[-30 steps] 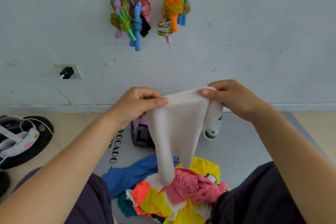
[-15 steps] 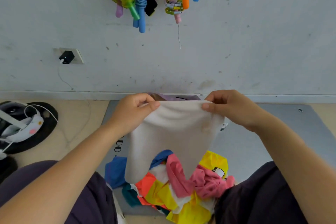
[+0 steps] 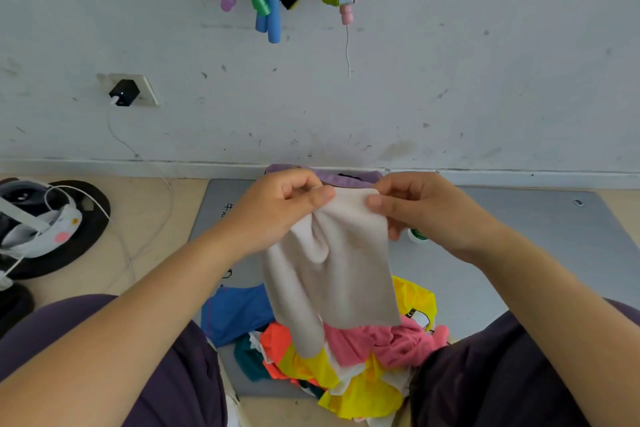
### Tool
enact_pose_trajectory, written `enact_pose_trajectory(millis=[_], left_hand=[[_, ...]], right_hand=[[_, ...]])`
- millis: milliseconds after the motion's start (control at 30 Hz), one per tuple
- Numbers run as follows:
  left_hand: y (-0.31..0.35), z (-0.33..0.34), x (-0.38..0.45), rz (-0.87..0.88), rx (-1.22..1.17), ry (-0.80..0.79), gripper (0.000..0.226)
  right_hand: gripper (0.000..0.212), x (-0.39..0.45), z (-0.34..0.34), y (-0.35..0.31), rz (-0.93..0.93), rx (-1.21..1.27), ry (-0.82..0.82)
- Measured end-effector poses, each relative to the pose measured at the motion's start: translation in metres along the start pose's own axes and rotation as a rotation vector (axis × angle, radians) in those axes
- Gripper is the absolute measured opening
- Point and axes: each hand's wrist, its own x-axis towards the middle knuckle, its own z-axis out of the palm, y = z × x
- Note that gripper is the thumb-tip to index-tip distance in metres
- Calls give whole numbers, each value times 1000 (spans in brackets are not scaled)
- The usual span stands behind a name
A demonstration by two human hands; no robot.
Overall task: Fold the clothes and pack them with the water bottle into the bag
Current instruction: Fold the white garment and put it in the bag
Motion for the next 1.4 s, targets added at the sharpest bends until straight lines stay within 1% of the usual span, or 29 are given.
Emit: enact_pose_trajectory(millis=[100, 200, 300, 333, 400, 467, 533, 567, 600, 633, 667, 767, 833, 867, 933, 1000, 1067, 1167, 1200, 1233, 1300, 1333, 1400], left_hand=[[-1, -3, -2, 10, 12, -17, 30], [-1, 2, -3, 15, 9, -71, 35], [1, 7, -4, 4, -9, -117, 37], [1, 7, -3, 5, -6, -110, 35], [1, 4, -2, 1, 6, -78, 22], [0, 0, 0, -25, 20, -46, 11], [-1, -5, 1, -35, 27, -20, 14], [-1, -7, 1, -34, 28, -3, 17], [-1, -9, 0, -30, 20, 11, 19], [-1, -9, -1, -24, -2, 9, 22], [0, -9, -2, -16, -36, -11, 25], [6, 2, -6, 34, -136, -110, 32], [9, 12, -9, 62, -174, -143, 33], [10, 15, -10, 69, -178, -140, 33], [11, 16, -12, 71, -170, -124, 30], [12, 13, -11, 55, -171, -93, 26], [11, 10, -10, 13, -143, -64, 20], [9, 4, -7, -53, -59, -70, 4], [7, 1, -6, -61, -29, -64, 3], [6, -2, -5, -64, 2, -51, 7], [5, -9, -4, -73, 35, -27, 13], [4, -11, -3, -86, 17, -31, 14], [1, -12, -3, -109, -42, -71, 16]], right_hand=[[19, -1, -5, 2, 0, -6, 33], [21, -3, 1, 0, 19, -11, -35], [10, -2, 7, 1, 4, -34, -50], [10, -2, 7, 2, -2, -42, -26], [15, -1, 4, 1, 4, -52, 66], [18, 1, -2, 1, 32, -65, 214], [15, 3, -10, 2, 57, -72, 374], [11, 3, -13, 2, 56, -48, 424], [5, 2, -15, 1, 47, -19, 436], [4, 1, -14, 0, 36, 4, 408], [12, -2, -12, -1, 24, 17, 340], [29, -7, 9, -2, -25, 32, 20], [31, -7, 23, 0, -22, 43, -163], [28, -7, 27, 1, -1, 42, -211], [20, -4, 26, 1, 53, 28, -225], [12, -2, 21, 0, 83, 13, -200], [10, 0, 17, 0, 80, 36, -152], [8, 2, 9, -1, 45, 156, 22], [8, 3, 4, 0, 45, 195, 90], [7, 4, -1, 0, 50, 211, 154], [7, 5, -11, 2, 64, 180, 245], [8, 5, -14, 3, 75, 159, 266], [10, 5, -15, 6, 112, 123, 256]])
